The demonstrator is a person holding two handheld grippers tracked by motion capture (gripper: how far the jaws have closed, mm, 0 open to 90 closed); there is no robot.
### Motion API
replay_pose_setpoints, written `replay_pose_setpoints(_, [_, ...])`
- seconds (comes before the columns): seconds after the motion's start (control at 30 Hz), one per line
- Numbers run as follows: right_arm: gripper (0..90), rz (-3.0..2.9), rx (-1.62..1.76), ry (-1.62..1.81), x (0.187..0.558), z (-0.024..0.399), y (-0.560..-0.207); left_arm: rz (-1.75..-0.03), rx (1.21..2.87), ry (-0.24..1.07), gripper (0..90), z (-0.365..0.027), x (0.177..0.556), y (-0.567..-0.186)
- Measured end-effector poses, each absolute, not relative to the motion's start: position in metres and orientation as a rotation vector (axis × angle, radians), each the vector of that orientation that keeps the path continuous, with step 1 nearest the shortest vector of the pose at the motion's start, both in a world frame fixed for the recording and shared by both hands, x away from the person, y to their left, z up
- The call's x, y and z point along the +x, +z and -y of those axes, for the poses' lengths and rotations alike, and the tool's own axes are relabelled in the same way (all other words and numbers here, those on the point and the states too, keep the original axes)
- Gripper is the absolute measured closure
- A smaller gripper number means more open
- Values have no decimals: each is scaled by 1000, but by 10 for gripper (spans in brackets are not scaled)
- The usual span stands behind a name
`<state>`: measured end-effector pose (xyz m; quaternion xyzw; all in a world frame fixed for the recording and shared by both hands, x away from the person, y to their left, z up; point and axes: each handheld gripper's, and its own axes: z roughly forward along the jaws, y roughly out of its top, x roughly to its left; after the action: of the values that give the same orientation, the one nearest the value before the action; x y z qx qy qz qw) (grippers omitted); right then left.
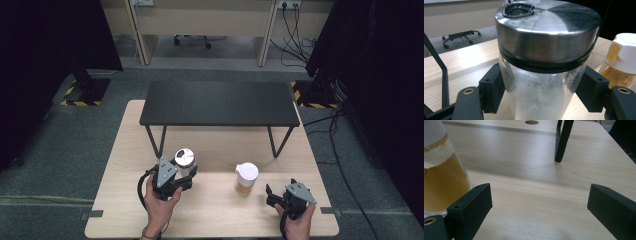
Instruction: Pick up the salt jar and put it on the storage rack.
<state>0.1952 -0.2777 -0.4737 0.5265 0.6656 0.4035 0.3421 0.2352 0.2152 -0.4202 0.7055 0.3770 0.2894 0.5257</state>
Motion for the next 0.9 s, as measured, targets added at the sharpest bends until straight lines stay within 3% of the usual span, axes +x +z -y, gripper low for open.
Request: replay_pose_setpoints(0.9, [64, -1728, 1369, 1053, 195, 278, -474, -880, 1661, 733, 307, -230, 242, -345])
